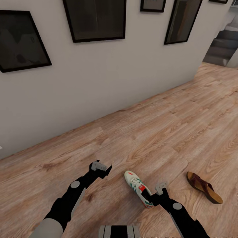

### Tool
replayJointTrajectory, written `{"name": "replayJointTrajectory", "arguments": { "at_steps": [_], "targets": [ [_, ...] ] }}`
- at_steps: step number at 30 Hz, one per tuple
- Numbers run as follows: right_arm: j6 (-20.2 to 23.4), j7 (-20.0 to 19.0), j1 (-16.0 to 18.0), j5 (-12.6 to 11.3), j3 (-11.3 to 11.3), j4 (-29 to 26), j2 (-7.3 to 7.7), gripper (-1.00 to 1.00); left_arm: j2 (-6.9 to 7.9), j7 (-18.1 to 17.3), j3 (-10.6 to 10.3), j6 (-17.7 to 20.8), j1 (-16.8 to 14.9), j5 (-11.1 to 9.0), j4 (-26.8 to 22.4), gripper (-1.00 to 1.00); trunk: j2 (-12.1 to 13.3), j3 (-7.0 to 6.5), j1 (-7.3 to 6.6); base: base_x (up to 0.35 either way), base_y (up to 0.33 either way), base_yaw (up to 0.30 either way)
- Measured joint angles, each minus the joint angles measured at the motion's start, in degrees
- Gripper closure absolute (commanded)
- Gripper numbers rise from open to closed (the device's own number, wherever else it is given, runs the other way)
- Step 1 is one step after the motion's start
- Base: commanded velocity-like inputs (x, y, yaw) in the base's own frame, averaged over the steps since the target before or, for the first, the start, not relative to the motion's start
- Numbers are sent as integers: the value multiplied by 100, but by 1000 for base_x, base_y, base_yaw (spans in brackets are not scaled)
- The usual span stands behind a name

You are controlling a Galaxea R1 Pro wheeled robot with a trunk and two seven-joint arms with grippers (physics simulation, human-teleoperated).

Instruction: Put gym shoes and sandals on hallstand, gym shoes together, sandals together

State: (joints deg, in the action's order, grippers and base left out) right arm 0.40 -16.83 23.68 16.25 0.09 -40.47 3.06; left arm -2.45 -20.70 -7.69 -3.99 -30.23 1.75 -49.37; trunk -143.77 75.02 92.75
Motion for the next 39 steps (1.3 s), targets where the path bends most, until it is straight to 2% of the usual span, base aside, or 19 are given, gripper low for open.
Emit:
{"name": "replayJointTrajectory", "arguments": {
  "at_steps": [6, 9, 17, 23, 39],
  "targets": [
    [0, 1, -3, 2, 0, -6, 0, -100, 0, 0, 0, 0, -2, 0, 3, -100, -8, 187, 15, 0, 0, 0],
    [-14, 10, -2, 5, 2, -7, 0, -100, -4, 0, 0, -5, -2, 3, 3, -100, -8, 214, 15, 0, 0, 0],
    [-36, 140, 2, 151, 2, -12, -3, -100, -9, 1, 0, -8, 2, 5, -4, -100, -8, 228, 15, 0, 0, 0],
    [-37, 689, 4, 285, 1, -250, -8, -100, -16, 0, -7, -9, 2, 6, -5, -100, -9, 229, 15, 0, 0, 0],
    [-40, 790, 4, 299, 17, -293, -9, -100, -9, 0, -1, -4, 2, 0, -6, -100, -9, 230, 15, 0, 0, 0]
  ]
}}
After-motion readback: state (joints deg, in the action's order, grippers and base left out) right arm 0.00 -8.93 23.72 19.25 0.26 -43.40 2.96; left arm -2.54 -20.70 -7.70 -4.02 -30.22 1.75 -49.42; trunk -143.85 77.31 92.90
